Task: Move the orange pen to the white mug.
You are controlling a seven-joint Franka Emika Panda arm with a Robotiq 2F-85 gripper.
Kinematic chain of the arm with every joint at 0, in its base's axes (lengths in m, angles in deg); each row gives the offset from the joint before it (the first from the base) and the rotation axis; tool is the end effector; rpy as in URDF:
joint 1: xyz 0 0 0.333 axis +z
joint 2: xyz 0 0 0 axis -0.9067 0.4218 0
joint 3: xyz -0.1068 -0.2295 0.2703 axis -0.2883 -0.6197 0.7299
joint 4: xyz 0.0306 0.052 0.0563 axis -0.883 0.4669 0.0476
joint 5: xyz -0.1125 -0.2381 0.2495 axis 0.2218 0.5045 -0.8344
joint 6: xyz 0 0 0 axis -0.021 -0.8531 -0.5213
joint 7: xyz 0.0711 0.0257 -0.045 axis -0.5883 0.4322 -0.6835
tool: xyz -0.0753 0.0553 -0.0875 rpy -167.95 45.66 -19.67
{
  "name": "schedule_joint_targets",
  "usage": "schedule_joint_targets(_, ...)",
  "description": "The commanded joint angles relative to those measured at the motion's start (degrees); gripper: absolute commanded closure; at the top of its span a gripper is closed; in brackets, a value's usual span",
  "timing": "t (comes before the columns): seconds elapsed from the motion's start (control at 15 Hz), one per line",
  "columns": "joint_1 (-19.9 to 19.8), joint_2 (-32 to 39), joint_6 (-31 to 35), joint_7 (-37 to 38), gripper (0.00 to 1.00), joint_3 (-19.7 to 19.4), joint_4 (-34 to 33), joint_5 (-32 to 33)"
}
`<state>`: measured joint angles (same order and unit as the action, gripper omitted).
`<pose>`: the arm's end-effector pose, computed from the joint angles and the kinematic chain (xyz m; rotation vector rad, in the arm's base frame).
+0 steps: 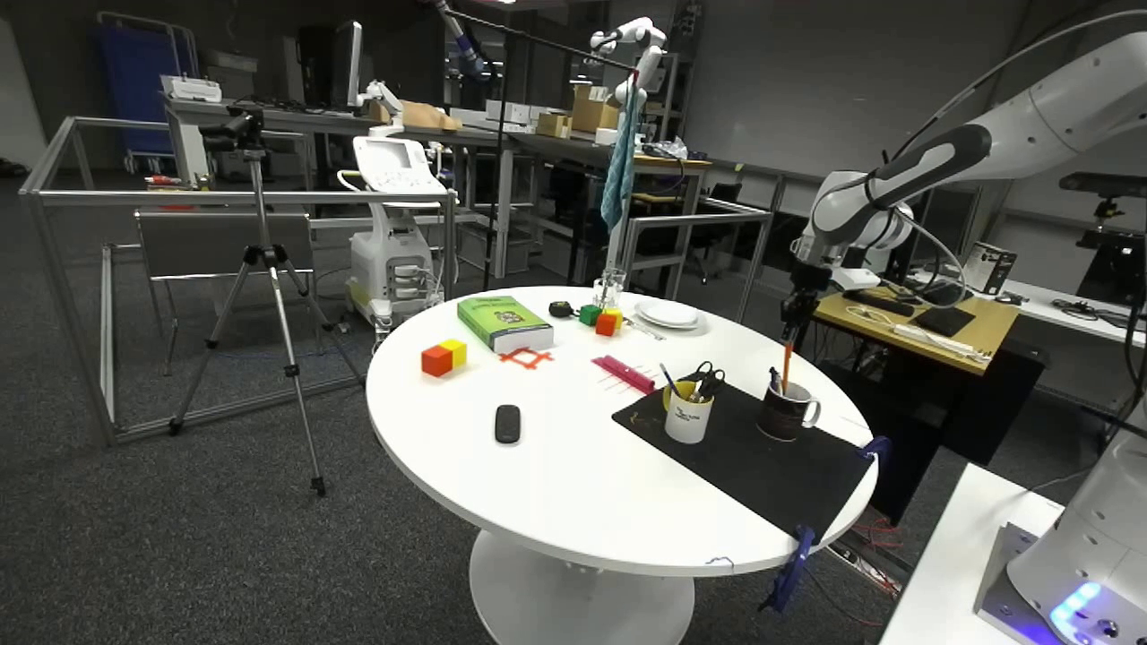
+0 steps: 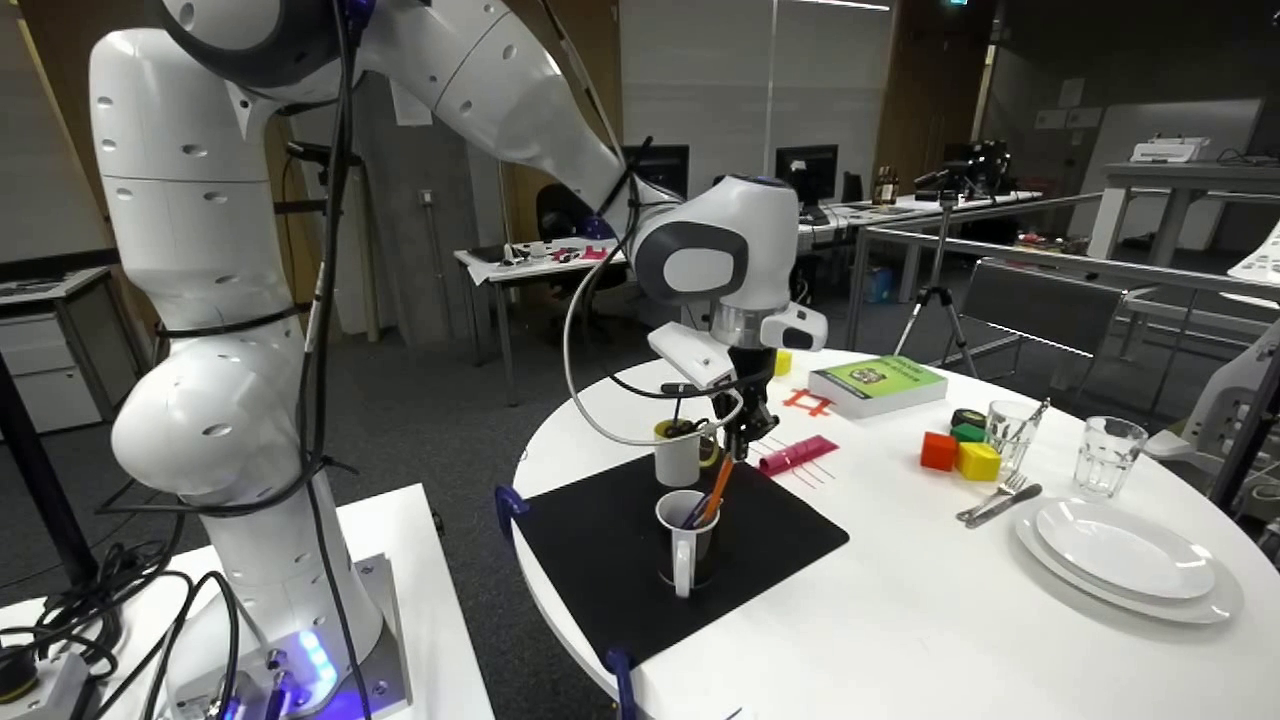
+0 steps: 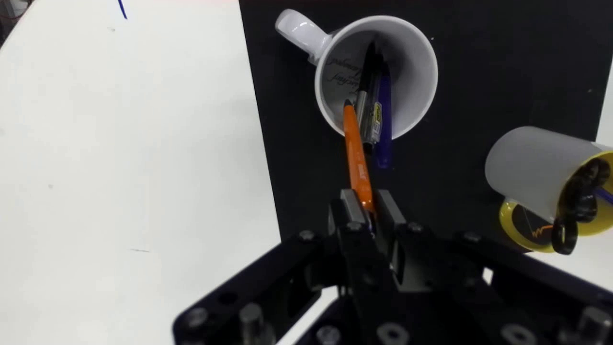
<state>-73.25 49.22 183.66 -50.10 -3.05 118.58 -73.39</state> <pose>0.5035 -0.1325 0.3775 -3.0673 0.1132 -0.0446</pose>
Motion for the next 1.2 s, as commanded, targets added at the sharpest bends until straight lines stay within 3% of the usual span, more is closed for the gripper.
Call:
schedule_joint_targets(0.0, 0.4, -4.6, -2.1, 1.8, 0.97, 0.4, 0.6, 1.0)
schedule_joint_targets(1.13, 5.3, -10.1, 0.0, 4.9, 0.97, 3.6, 0.6, -1.4)
